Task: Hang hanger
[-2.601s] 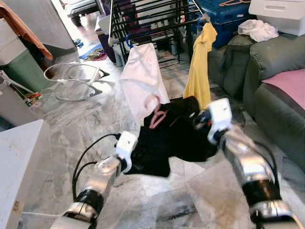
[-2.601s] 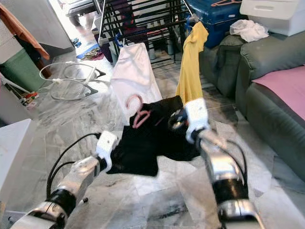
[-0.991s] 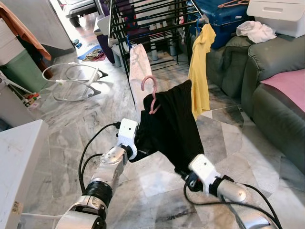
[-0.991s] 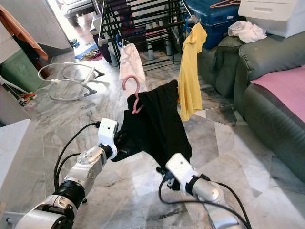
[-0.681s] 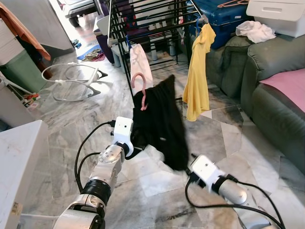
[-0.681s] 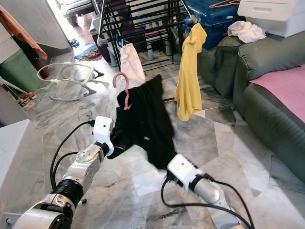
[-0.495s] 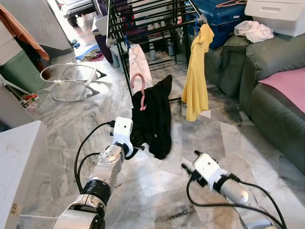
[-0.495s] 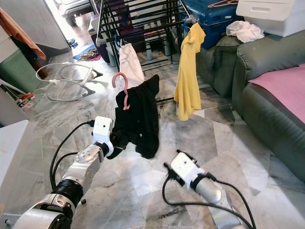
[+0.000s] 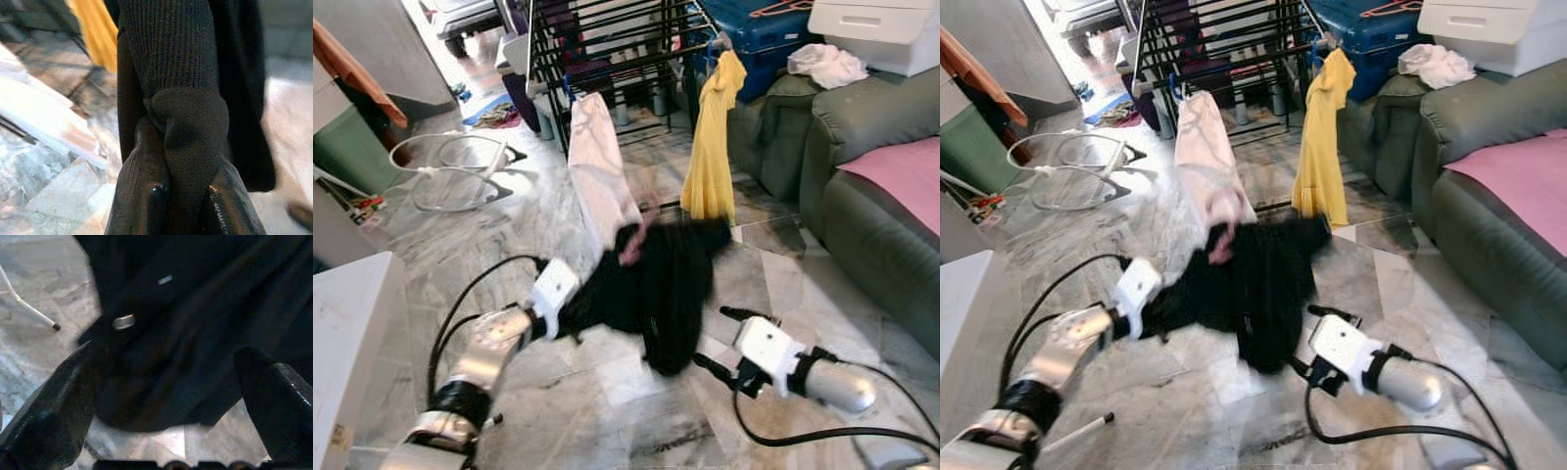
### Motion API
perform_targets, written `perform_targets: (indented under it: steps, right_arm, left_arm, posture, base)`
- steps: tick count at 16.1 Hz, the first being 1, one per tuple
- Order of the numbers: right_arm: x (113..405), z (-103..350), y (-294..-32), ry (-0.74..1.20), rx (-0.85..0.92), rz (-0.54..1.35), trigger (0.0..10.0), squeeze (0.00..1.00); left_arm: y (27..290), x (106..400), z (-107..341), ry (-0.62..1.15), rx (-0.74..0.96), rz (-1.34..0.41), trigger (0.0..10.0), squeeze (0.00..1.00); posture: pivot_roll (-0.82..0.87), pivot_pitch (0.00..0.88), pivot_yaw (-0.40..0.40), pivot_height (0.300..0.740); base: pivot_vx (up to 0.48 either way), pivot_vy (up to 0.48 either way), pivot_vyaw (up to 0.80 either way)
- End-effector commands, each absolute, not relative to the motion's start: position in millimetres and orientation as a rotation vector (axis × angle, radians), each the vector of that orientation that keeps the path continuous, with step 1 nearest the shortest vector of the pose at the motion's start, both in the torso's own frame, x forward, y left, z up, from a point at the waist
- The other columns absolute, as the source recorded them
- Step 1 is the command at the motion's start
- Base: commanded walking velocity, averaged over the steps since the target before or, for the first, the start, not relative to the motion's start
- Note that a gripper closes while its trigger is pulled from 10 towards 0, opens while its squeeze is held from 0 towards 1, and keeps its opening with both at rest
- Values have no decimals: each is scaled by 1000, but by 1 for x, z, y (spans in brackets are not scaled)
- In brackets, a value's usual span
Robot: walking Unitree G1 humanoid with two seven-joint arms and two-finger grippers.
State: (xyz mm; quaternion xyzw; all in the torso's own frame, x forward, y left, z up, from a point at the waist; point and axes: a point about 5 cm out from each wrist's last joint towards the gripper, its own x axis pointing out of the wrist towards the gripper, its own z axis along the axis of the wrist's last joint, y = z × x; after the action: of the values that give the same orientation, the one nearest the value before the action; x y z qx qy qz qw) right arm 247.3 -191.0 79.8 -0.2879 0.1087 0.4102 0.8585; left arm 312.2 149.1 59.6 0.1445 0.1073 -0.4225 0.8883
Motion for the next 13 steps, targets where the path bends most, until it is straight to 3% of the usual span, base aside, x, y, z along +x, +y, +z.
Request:
perform_targets:
  steps: [1,6,13]
  right_arm:
    - [251,92,-191,200,-603,883,10000,1000]
    - [265,121,-213,168,-691,865,10000,1000]
    - [261,120,-224,284,-618,982,10000,1000]
  left_arm:
    - [164,310,64,209,357,-909,0,0]
    - [162,290,58,184,540,-1155,0,0]
    - [138,283,65,49,542,-1285,0,0]
  posture:
    - [-273,0,229,740]
    - [-272,0,232,740]
    - [-265,0,237,740]
  base:
    - [0,0,0]
    - [0,0,0]
    - [0,0,0]
